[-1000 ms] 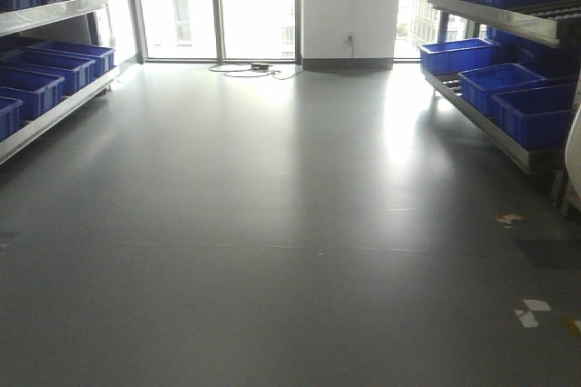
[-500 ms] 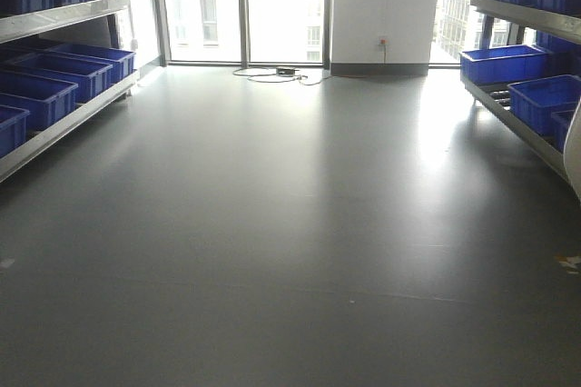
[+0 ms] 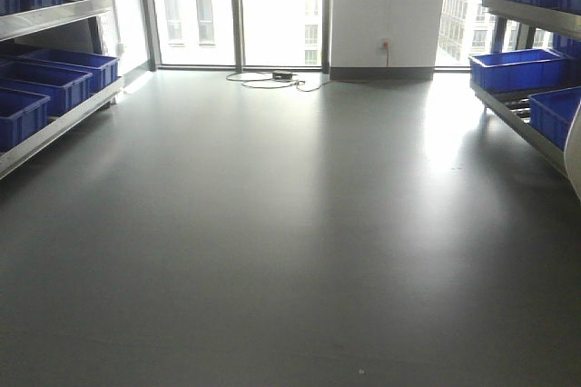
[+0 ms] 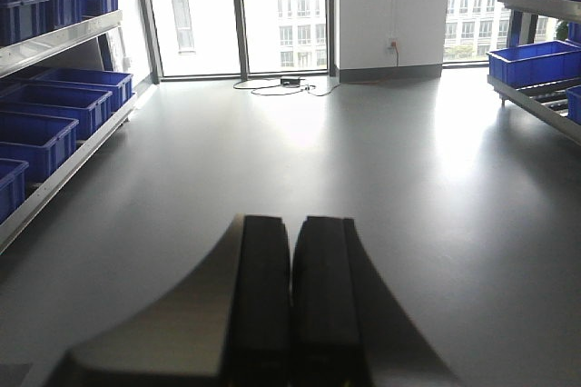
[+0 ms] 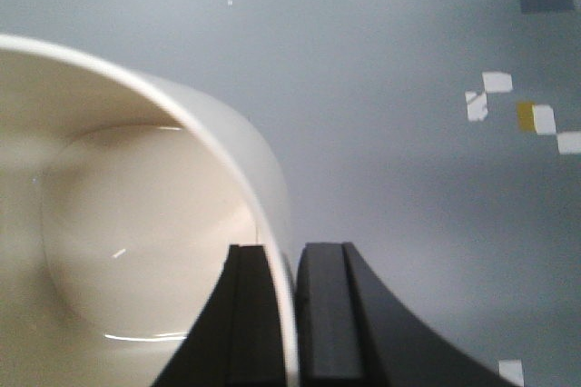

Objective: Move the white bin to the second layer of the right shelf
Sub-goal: 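Drive the base toward the windows carrying the bin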

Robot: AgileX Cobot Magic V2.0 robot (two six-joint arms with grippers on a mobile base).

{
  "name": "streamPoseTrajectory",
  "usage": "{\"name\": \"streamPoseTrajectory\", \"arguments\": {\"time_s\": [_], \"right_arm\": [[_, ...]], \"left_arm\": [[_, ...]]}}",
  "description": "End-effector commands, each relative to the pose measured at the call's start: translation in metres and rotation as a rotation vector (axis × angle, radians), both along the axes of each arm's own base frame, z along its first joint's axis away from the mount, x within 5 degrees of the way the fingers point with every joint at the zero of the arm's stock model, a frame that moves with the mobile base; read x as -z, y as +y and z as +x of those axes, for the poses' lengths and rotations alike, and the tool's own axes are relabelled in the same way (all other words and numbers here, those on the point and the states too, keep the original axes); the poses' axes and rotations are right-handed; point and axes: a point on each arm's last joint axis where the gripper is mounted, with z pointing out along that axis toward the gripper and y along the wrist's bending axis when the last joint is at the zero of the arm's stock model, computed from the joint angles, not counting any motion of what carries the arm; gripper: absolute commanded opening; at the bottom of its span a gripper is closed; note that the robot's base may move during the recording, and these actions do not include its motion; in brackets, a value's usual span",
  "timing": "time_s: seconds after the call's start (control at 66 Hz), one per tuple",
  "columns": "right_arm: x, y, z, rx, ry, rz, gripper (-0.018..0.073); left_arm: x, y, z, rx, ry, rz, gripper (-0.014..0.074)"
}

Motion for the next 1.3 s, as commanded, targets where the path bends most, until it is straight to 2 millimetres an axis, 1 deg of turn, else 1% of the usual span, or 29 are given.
{"name": "streamPoseTrajectory", "arguments": {"time_s": [0.0, 1.288], "right_arm": [[-0.0135, -0.0003, 0.0049, -0.003, -0.095, -0.008, 0.0049], [-0.0135, -0.0003, 0.0049, -0.003, -0.095, -0.008, 0.0049]], "left_arm": [[0.0041, 0.0002, 0.0003, -0.001, -0.059, -0.017, 0.0085], [0.0041, 0.0002, 0.0003, -0.001, -0.059, -0.017, 0.0085]]}}
